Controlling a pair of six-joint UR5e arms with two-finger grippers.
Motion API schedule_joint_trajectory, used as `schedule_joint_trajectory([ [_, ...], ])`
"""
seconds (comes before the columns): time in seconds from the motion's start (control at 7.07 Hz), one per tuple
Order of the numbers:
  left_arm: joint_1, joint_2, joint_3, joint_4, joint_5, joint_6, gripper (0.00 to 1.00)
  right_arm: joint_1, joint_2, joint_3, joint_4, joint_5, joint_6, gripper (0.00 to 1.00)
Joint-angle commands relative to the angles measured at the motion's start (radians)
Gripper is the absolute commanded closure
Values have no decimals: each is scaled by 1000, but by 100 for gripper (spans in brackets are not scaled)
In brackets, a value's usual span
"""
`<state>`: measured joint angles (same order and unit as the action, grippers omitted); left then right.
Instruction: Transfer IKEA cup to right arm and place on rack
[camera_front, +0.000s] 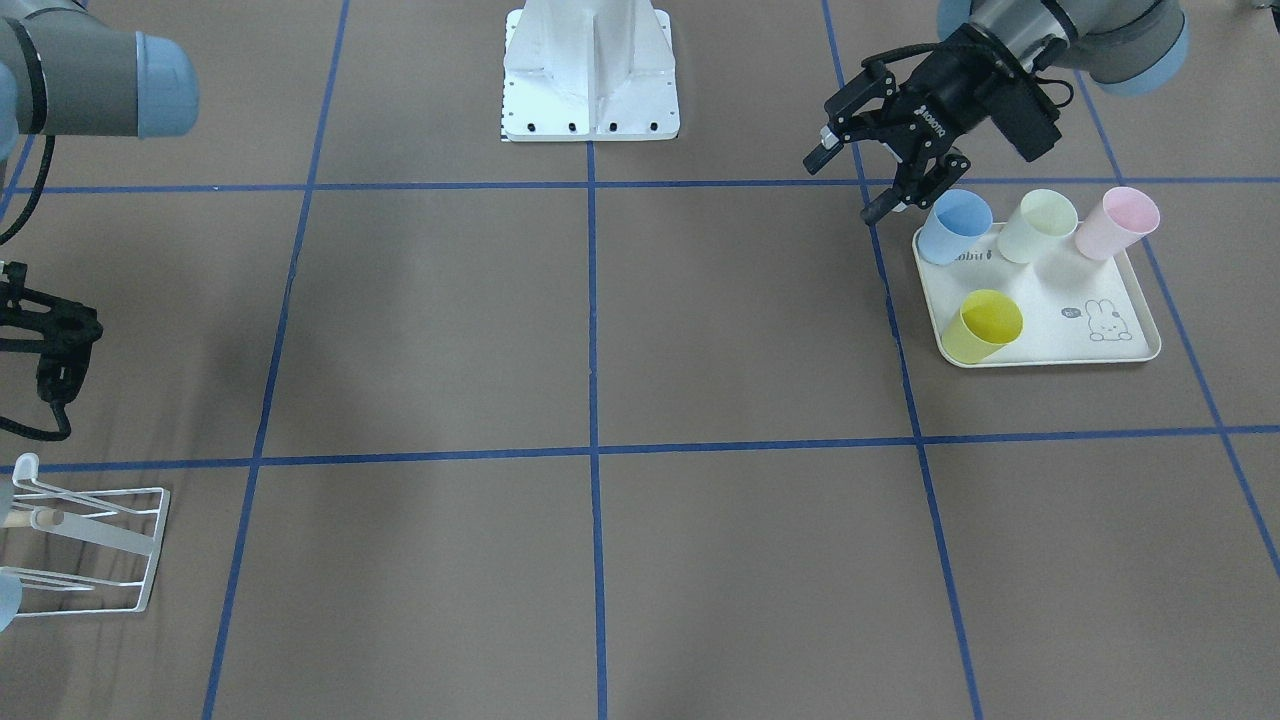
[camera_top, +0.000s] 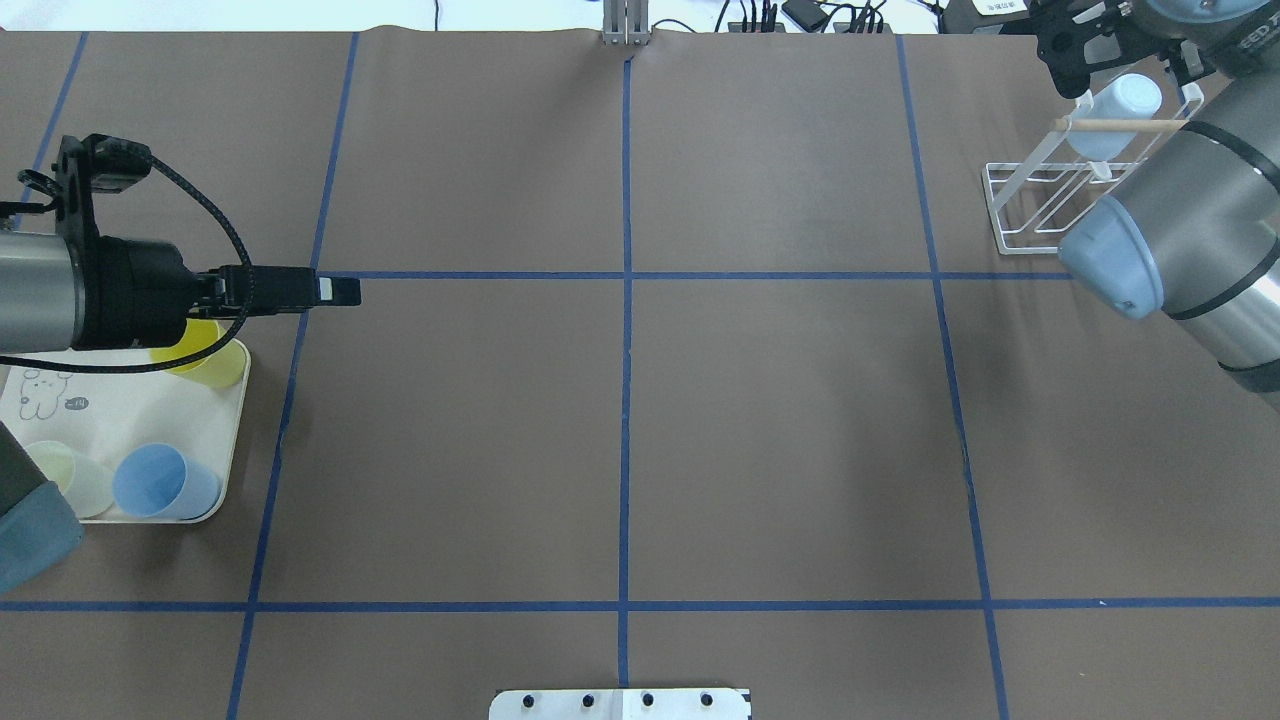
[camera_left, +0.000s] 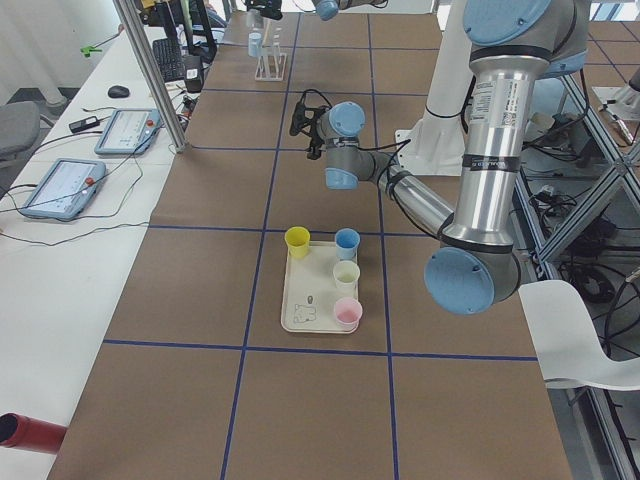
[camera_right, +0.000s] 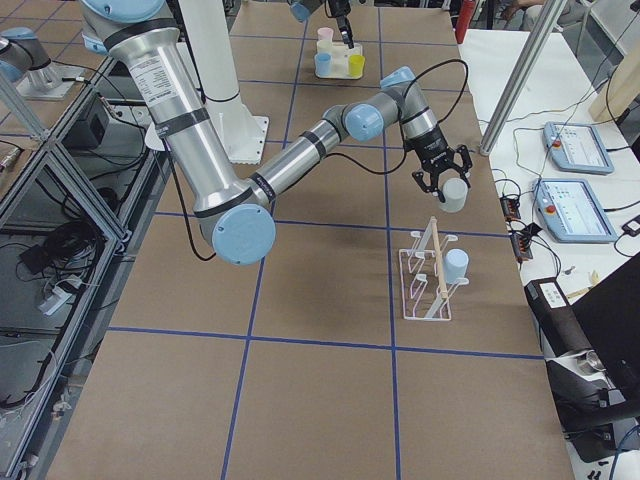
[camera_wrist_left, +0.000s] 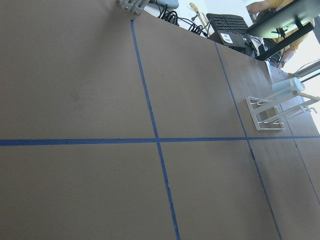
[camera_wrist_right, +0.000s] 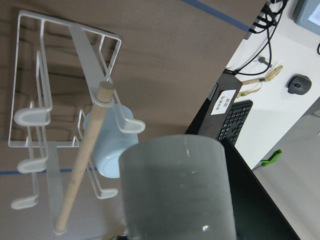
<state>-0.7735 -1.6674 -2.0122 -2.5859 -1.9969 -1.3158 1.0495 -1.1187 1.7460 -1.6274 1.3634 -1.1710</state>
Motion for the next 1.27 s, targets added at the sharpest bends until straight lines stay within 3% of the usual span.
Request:
schedule_joint_trajectory([
  [0.0, 0, 0, 0, 0, 1, 0, 0, 1, 0, -113, 84, -32, -65, 100],
  [0.42, 7, 0, 3, 0, 1, 1, 0, -3, 2, -193, 152, -33, -64, 93],
  [1.13, 10, -12, 10, 1, 0, 1, 0, -45, 4, -212, 152, -70, -49, 88],
])
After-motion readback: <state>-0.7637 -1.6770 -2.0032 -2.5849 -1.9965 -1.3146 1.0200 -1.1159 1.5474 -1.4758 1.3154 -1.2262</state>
